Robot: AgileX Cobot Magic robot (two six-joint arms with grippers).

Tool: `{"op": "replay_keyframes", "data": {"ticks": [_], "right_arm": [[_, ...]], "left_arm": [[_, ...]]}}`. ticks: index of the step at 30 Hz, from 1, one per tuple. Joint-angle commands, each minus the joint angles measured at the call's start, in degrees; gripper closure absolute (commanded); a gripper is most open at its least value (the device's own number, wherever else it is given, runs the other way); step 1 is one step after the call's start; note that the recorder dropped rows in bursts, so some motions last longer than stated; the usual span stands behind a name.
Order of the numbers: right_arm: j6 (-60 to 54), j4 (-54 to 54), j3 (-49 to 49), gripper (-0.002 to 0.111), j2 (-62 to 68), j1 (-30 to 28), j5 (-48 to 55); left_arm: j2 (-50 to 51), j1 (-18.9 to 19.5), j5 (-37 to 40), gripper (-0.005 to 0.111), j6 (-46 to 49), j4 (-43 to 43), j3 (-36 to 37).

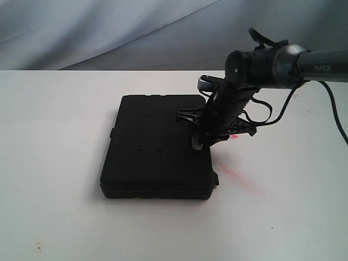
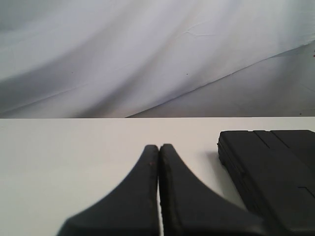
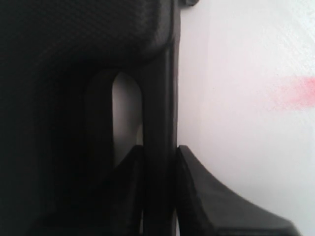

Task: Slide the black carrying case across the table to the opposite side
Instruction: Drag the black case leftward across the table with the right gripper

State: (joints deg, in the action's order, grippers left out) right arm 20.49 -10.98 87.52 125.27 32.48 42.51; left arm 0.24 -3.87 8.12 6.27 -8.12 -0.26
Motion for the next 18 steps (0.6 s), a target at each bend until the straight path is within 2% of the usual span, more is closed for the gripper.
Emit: {"op": "replay_keyframes", "data": {"ticks": [1, 11, 13, 14, 16, 18], "right_arm": [[0.60, -1.50, -0.07, 0.108, 1.09, 0.44, 0.21], [0.34, -1.50, -0.07, 0.107, 1.09, 0.44, 1.40], [-0.29, -1.50, -0.07, 0.096, 1.09, 0.44, 2.12], [-0.59, -1.50, -0.07, 0.084, 0.97, 0.44, 2.13], [-0.48, -1.50, -0.07, 0.066, 0.86, 0.44, 2.13], [0.43, -1.50, -0.07, 0.055, 0.86, 0.44, 2.13]], "left_arm": [[-0.24, -0.14, -0.53, 0.107, -0.03, -0.01, 0.26], [-0.24, -0.14, -0.53, 0.107, -0.03, -0.01, 0.26], [-0.24, -0.14, -0.53, 0.107, -0.03, -0.01, 0.26], [-0.24, -0.14, -0.53, 0.107, -0.03, -0.01, 0.26], [-0.24, -0.14, -0.53, 0.107, -0.03, -0.01, 0.26], [-0.24, -0.14, -0.53, 0.107, -0.03, -0.01, 0.26]]}}
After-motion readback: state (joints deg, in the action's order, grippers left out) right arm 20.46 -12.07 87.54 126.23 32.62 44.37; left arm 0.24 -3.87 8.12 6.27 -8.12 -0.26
